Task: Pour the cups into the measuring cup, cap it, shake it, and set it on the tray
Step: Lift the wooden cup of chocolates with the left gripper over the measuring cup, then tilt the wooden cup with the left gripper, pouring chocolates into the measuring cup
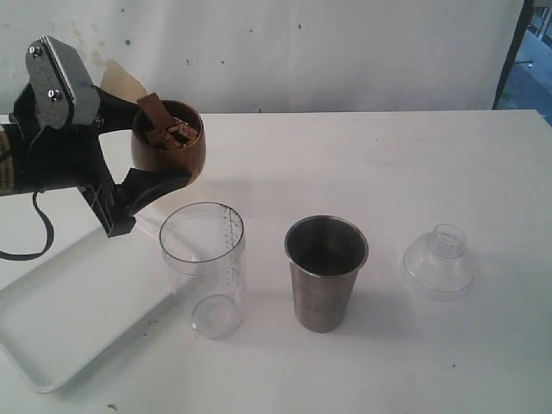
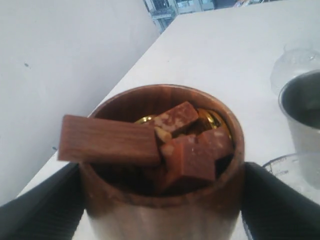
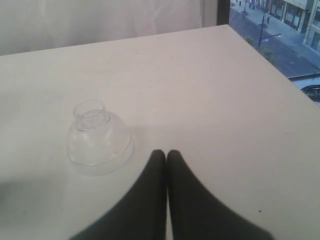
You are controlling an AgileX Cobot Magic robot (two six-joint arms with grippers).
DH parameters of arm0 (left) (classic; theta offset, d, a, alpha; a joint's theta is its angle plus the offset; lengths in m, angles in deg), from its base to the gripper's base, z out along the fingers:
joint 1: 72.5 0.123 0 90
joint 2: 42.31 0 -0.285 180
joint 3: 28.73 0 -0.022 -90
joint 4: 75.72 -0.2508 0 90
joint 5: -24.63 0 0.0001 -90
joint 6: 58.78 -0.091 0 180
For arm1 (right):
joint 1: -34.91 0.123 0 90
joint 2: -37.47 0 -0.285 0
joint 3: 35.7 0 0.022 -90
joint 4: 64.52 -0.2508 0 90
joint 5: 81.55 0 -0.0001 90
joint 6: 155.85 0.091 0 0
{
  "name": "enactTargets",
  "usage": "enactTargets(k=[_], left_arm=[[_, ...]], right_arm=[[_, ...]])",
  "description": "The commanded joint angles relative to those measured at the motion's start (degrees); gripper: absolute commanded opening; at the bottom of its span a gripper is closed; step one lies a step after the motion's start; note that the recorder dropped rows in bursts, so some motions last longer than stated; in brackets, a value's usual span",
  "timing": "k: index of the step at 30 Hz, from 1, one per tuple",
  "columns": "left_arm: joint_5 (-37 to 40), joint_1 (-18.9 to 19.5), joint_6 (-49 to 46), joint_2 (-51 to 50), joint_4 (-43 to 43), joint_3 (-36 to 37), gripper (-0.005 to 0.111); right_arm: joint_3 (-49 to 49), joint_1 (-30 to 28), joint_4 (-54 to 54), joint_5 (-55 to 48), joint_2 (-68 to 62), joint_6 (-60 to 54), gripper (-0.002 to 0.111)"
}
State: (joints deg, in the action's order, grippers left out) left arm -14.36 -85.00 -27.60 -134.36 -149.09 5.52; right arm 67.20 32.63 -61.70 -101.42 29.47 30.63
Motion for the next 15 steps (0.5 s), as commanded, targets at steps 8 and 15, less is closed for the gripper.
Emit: enactTargets(k=[8,15], left_arm=[[-6.16,-0.25,-11.74,0.14,-1.01,1.30,0.000],[-3.33,-0.25,-22.17,0.14,0.53,1.30,0.000]], right_arm=[[-0.11,0.07,0.15,0.27,0.21,-0.23,0.000],[-0.11,0.07,0.15,0.27,0.21,-0.23,0.000]])
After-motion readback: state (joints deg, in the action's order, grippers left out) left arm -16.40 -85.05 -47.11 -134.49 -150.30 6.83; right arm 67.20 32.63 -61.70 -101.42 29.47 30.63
